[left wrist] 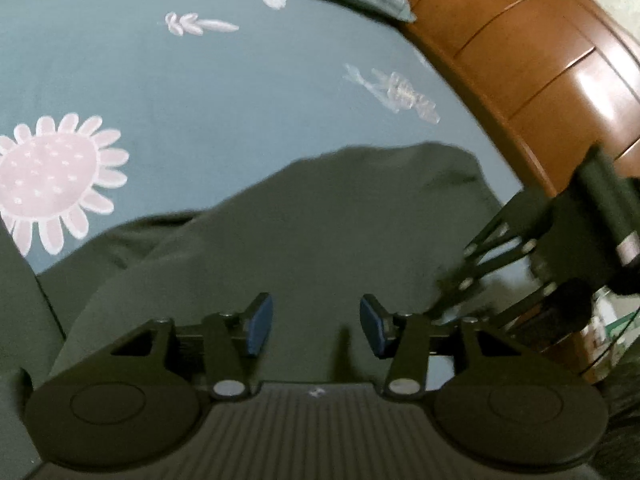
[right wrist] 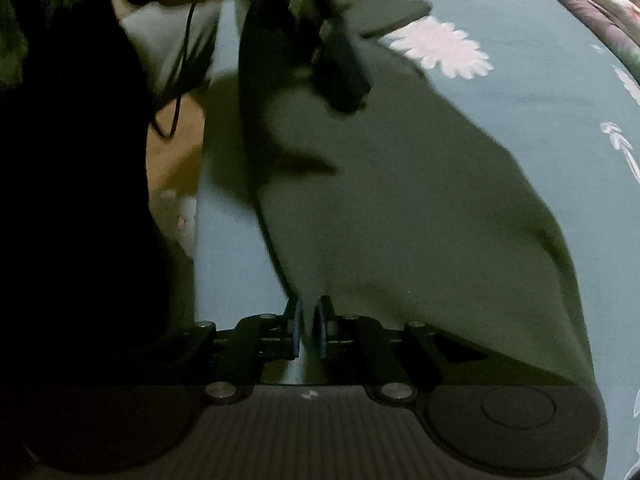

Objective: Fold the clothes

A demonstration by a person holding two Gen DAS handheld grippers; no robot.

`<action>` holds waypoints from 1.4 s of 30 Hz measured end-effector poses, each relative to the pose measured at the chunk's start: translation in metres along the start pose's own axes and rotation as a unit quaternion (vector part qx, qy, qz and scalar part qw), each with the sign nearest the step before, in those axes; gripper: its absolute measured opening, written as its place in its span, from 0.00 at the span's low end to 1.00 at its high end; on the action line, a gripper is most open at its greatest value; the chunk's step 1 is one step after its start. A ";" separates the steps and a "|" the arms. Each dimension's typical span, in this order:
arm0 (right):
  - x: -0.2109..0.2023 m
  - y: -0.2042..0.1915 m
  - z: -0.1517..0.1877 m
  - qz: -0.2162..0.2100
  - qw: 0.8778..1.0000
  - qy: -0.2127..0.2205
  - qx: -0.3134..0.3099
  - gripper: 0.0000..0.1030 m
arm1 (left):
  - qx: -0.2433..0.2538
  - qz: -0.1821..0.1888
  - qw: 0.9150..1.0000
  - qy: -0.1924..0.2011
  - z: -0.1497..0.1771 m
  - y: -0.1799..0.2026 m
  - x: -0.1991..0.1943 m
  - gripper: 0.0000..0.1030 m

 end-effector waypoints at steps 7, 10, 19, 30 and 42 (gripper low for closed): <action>-0.017 0.044 -0.005 0.040 0.984 0.089 0.150 0.30 | 0.007 0.001 0.999 0.036 -0.018 -0.007 -0.015 0.47; -0.001 0.060 -0.004 0.007 0.965 0.122 0.233 0.32 | -0.002 -0.014 0.998 0.057 -0.036 -0.022 -0.015 0.47; 0.010 0.055 0.009 -0.012 0.945 0.138 0.295 0.48 | 0.011 0.023 0.999 -0.024 -0.033 -0.036 0.018 0.54; 0.014 0.055 0.008 -0.013 0.943 0.145 0.299 0.59 | 0.027 0.088 0.995 -0.024 -0.083 -0.037 0.035 0.54; 0.013 0.046 0.019 -0.011 0.930 0.173 0.325 0.62 | 0.109 0.145 0.977 -0.107 -0.097 -0.006 0.073 0.61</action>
Point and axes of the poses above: each gripper's, at about its wrist camera, not at the fingertips, and x roughly the way its jaws point, y to its right, z to its underside, the point moved 3 cm from there along x, roughly the way its jaws point, and after that the axes turned 10 degrees about -y, right-handed, at the moved point
